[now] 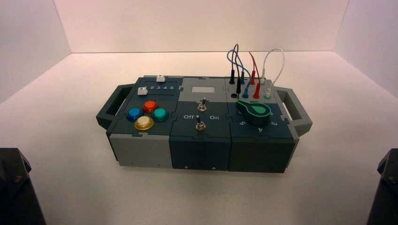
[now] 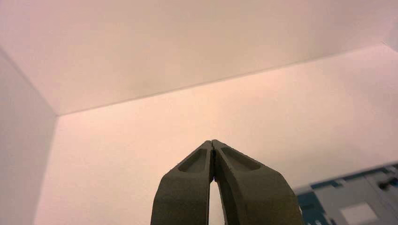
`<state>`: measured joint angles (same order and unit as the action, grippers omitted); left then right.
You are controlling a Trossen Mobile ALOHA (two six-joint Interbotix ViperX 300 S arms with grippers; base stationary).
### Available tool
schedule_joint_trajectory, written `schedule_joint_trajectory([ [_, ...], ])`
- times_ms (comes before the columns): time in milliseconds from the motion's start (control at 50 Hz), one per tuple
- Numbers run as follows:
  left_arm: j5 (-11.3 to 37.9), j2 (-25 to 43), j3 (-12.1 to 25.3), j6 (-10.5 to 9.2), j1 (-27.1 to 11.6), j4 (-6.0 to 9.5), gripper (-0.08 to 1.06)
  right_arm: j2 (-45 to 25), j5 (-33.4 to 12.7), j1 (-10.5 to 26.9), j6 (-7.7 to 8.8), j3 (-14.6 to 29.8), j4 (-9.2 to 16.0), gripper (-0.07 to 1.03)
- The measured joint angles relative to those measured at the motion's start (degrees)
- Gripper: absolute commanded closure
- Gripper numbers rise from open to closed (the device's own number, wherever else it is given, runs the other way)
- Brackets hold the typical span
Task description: Turn the knob to position 2.
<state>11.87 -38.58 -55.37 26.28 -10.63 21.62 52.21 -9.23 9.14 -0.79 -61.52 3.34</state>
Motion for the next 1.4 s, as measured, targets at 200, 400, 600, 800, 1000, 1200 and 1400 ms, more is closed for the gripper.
schedule_joint_trajectory([
  [200,6.3,1.8,4.0,0.0,-4.3,0.09,1.01,-0.6,-6.8,0.4,0.0,3.6,1.0,0.98],
  [400,9.8,2.5,5.5,0.0,-7.9,0.0,1.01,-2.4,-13.4,2.5,0.09,6.9,1.1,0.98],
  [600,12.2,1.9,6.7,0.0,-10.7,0.0,1.01,-5.4,-18.5,3.4,0.26,10.2,1.1,0.98],
  [800,18.4,1.9,9.7,0.0,-11.7,0.18,1.01,-9.9,-23.3,8.5,0.44,13.4,1.1,0.98],
  [1000,27.3,4.9,13.3,0.0,-12.9,0.7,1.01,-15.0,-28.4,15.1,0.44,15.5,1.1,0.98],
  [1200,30.7,8.0,14.2,0.0,-16.5,1.67,1.01,-16.5,-32.1,16.2,0.97,15.5,1.1,0.98],
  [1400,30.8,12.0,14.2,-0.09,-20.3,2.99,1.01,-16.6,-36.2,16.3,1.93,15.4,1.1,0.98],
])
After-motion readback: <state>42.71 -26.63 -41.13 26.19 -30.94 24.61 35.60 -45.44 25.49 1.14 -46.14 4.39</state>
